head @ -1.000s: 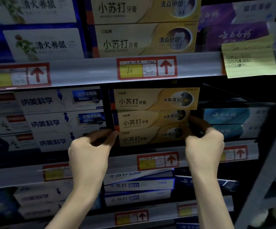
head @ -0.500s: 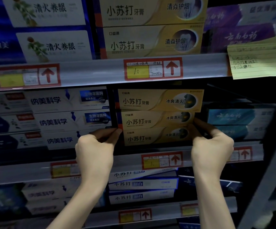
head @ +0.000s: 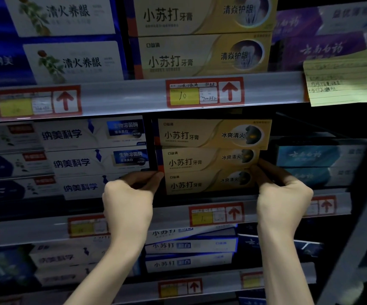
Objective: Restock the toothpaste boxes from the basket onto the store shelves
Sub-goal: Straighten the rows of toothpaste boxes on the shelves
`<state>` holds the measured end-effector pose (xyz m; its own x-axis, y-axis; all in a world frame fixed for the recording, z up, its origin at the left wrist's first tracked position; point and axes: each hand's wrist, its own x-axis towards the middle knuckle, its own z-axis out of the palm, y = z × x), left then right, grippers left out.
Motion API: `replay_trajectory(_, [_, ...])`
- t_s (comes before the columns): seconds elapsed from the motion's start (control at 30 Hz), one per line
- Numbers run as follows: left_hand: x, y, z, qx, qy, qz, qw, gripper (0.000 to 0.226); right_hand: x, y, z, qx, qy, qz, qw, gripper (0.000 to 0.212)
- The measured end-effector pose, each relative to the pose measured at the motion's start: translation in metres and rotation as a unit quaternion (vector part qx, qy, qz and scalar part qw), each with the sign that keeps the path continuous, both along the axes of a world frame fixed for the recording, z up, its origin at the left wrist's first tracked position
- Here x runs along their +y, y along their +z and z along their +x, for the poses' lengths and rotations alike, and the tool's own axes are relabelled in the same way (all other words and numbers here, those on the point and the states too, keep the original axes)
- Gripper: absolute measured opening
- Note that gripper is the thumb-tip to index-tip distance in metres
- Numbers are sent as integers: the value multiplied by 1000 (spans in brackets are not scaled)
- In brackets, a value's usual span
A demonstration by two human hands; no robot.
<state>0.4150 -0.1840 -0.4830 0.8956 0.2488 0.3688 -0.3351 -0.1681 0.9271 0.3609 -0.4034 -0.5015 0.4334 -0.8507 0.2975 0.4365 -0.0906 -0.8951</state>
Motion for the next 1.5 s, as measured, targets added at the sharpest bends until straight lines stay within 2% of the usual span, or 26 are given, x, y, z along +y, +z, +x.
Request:
replay_trajectory(0.33, [3, 3, -5, -21, 11, 46, 999, 5, 3, 6, -4, 14, -1, -6, 1000, 23])
replay_trajectory(0.53, [5, 20, -19, -76, 18, 47, 996, 20, 8, 21, -9, 29, 3, -60, 998, 43])
replay_trajectory(0.6, [3, 26, -21, -84, 14, 50, 995, 14, 14, 25, -9, 21, 14, -60, 998, 46])
replay_trajectory(0.7, [-1, 31, -19, -84, 6, 47, 995, 18, 20, 29, -9, 8, 27, -59, 998, 48])
replay_trajectory(0.8, [-3, 31, -15, -74, 1, 45, 996, 18, 24, 29, -9, 4, 23, -77, 997, 44])
replay_trajectory(0.9, [-6, 31, -12, -60, -11, 48, 997, 5, 24, 29, -5, 1, -1, -69, 998, 43])
replay_trajectory(1.0, [-9, 32, -10, -59, -17, 38, 997, 6, 27, 31, -6, -9, -13, -75, 997, 39])
replay_trajectory(1.17, [-15, 31, -8, -74, -32, 40, 996, 36, 35, 40, -12, -60, -15, -103, 993, 44])
replay_trajectory(1.23, [-16, 30, -6, -76, -30, 34, 996, 40, 36, 40, -11, -78, -8, -100, 992, 39])
replay_trajectory(1.37, [-17, 30, -4, -87, -13, 6, 996, 28, 35, 40, -8, -79, -26, -71, 994, 25])
replay_trajectory(1.5, [-19, 29, -2, -92, 9, -9, 996, 19, 32, 39, -4, -62, -33, -53, 996, 24])
